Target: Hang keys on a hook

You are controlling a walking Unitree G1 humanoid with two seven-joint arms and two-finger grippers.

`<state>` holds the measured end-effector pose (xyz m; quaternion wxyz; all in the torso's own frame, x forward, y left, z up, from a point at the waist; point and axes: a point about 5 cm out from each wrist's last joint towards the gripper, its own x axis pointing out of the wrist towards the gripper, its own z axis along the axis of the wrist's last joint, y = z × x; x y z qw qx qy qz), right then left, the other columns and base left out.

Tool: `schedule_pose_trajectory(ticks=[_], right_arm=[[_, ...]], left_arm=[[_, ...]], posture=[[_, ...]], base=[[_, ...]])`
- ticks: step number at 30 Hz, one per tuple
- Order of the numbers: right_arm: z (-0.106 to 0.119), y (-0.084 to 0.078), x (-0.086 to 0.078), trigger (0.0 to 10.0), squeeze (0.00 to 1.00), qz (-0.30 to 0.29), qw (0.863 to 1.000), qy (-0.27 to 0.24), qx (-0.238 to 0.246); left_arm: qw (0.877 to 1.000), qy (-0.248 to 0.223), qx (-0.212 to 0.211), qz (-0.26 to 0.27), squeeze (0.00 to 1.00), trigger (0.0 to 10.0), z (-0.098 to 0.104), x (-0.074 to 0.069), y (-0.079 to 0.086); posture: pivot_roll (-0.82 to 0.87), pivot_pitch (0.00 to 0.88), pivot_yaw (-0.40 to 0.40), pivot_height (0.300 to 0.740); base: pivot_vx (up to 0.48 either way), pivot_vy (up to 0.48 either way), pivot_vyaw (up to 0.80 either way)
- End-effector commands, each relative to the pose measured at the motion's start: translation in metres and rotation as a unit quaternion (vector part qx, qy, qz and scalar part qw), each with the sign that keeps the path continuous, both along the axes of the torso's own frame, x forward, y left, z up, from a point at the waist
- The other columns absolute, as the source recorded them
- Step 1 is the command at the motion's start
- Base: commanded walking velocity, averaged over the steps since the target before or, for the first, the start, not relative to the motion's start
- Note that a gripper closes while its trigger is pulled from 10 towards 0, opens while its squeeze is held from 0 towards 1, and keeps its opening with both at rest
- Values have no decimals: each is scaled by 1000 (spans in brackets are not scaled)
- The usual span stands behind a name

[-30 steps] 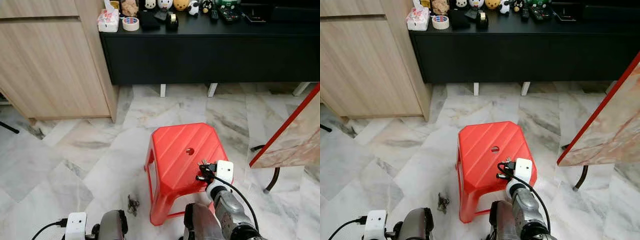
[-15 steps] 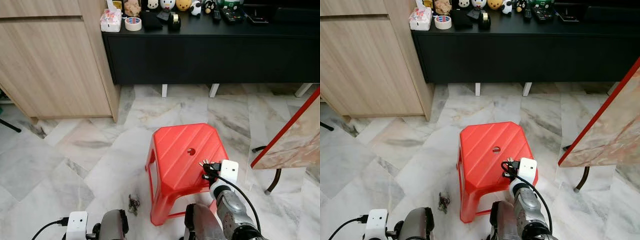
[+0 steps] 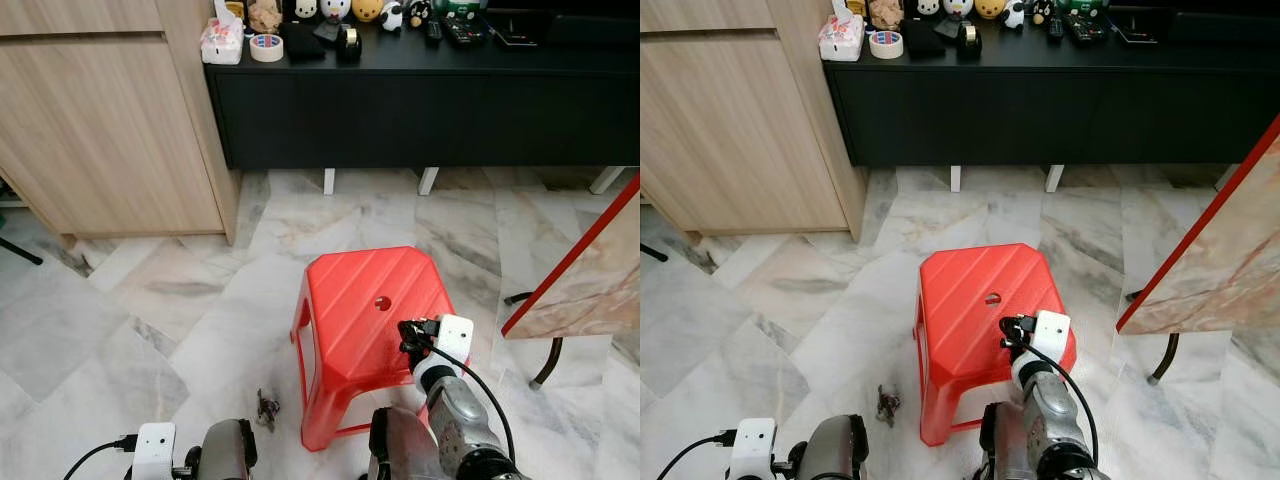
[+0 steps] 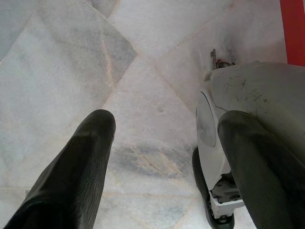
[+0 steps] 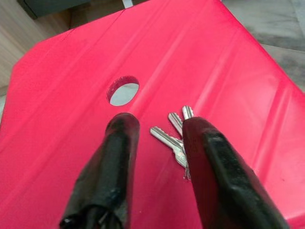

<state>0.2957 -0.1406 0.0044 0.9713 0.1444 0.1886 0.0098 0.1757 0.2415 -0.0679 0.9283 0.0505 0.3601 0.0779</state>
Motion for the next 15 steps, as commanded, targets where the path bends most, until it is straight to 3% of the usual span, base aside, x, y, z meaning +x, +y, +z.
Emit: schedule_pose_trajectory(ticks=[1, 15], right_arm=[[-4, -1, -2, 10000, 0, 3, 1000, 15, -7], [-5, -3, 0, 10000, 0, 1, 999, 36, -18]], left_arm=[[997, 72, -25, -27, 0, 10000, -19, -28, -18], [997, 66, -23, -29, 0, 10000, -18, -25, -19]], posture=[[37, 149, -83, 586], [36, 152, -83, 586]], base=[[0, 0, 0], [0, 0, 0]])
